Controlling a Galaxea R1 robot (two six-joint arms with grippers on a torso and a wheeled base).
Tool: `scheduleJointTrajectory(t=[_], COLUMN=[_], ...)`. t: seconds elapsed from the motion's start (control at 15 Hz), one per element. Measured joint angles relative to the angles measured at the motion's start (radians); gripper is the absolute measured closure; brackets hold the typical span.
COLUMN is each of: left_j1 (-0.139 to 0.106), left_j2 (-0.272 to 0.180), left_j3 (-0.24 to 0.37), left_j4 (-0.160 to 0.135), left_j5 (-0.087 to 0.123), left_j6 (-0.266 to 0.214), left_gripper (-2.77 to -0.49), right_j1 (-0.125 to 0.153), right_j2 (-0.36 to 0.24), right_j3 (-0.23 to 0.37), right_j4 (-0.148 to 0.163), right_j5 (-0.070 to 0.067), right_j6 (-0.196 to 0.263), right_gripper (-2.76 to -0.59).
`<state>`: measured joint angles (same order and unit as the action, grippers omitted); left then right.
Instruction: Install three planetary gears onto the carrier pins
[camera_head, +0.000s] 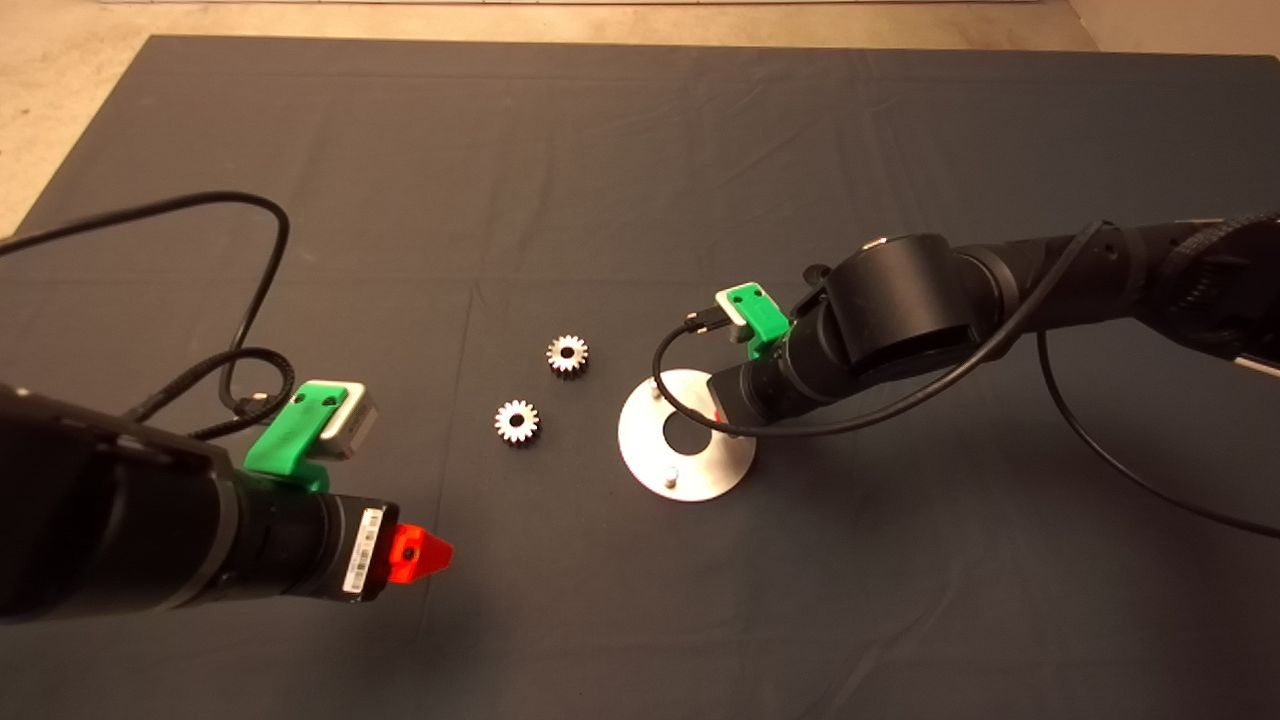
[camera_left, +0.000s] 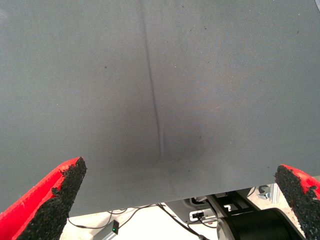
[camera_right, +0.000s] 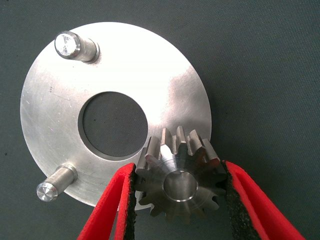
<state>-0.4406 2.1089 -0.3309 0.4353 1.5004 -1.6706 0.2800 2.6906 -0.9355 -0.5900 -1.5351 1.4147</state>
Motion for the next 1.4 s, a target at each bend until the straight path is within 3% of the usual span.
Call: scheduleJointTrajectory(t=[1.4], left_j1=[0.0], left_j2=[0.0], left_j3=[0.0], left_j4=[0.0], left_j5=[-0.001], left_j6=[0.0], left_gripper=[-2.75], right_j1=[0.006], right_j2=[-0.001], right_j3=[-0.006], right_j4=[0.032], right_j5=[0.006], right_j6=[0.0], right_gripper=[-1.02])
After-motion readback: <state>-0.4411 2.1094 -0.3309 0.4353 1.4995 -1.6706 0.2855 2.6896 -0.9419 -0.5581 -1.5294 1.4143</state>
